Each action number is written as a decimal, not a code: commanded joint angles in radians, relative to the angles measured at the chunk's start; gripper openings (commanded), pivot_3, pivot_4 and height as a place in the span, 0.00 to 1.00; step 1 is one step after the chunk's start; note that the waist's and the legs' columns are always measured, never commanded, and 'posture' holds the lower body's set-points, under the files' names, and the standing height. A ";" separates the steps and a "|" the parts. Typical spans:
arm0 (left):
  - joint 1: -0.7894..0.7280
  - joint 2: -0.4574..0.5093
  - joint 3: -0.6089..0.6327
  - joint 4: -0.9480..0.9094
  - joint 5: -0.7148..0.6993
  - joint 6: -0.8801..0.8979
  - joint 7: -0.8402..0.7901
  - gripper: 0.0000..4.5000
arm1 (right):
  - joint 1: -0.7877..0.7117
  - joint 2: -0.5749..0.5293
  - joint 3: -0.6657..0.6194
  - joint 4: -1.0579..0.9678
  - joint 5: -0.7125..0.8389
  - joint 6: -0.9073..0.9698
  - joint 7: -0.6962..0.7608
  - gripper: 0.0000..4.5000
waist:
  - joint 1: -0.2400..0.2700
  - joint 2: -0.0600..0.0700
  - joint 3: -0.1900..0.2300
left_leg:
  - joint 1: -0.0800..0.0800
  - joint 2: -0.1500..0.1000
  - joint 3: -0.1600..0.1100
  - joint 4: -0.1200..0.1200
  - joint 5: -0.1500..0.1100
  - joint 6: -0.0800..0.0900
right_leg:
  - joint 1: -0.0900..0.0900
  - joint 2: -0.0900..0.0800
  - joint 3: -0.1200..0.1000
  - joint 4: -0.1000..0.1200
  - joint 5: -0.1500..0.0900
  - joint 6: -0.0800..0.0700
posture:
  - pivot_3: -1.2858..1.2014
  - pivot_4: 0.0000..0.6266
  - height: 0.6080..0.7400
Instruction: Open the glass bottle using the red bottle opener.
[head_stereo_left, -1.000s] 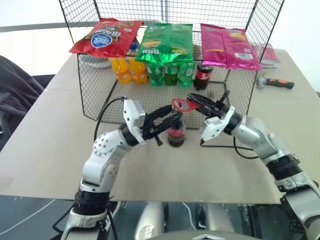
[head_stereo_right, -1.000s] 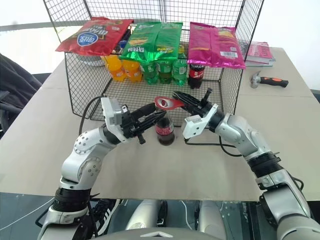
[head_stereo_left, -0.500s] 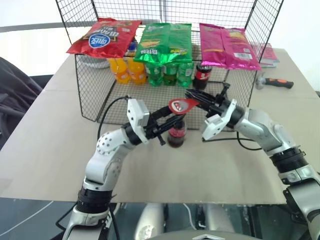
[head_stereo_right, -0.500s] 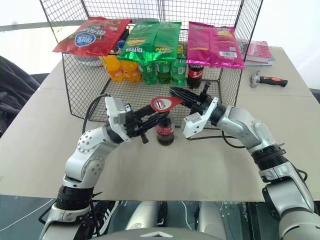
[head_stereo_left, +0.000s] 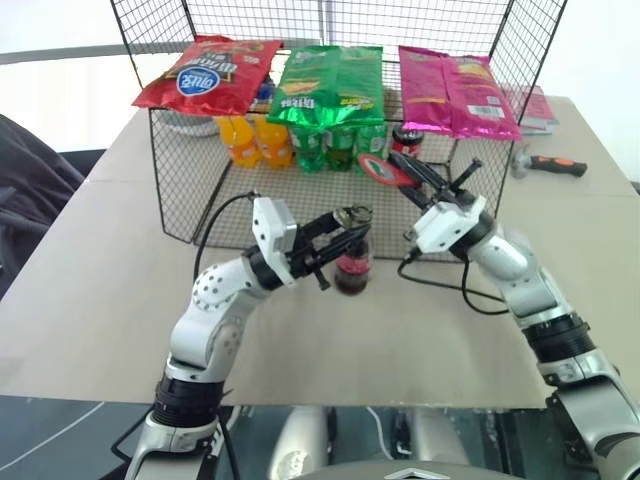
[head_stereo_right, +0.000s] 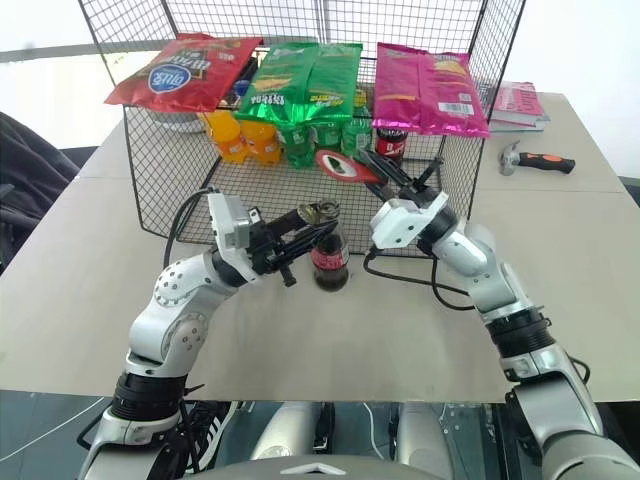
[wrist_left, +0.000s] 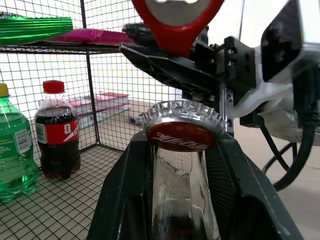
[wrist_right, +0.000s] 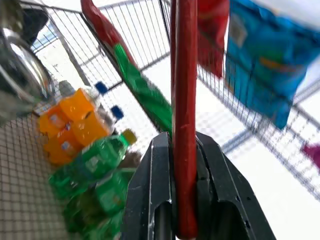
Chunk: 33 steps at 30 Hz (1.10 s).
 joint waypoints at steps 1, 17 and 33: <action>0.006 0.002 0.012 -0.018 -0.002 0.000 0.015 0.22 | 0.018 0.022 -0.023 -0.072 0.048 0.031 0.019 0.00 | 0.000 0.000 0.000 | 0.000 0.000 0.000 0.000 0.000 0.000 | 0.000 0.000 0.000 0.000 0.000 0.000 | 0.52 0.24 0.77; 0.037 0.025 0.024 -0.058 -0.010 0.000 0.029 1.00 | 0.047 0.068 -0.030 -0.063 0.060 0.051 0.042 0.00 | -0.002 0.000 0.001 | -0.002 0.000 0.002 -0.002 0.000 0.000 | -0.003 0.001 0.002 0.000 0.000 0.000 | 0.52 0.24 0.77; 0.157 0.104 0.085 -0.108 -0.052 0.008 -0.009 1.00 | 0.229 0.128 -0.118 -0.308 0.431 0.480 0.140 0.00 | -0.001 0.001 0.001 | -0.002 0.001 0.003 -0.003 0.000 0.000 | -0.004 0.001 0.003 0.000 0.000 0.000 | 0.52 0.24 0.77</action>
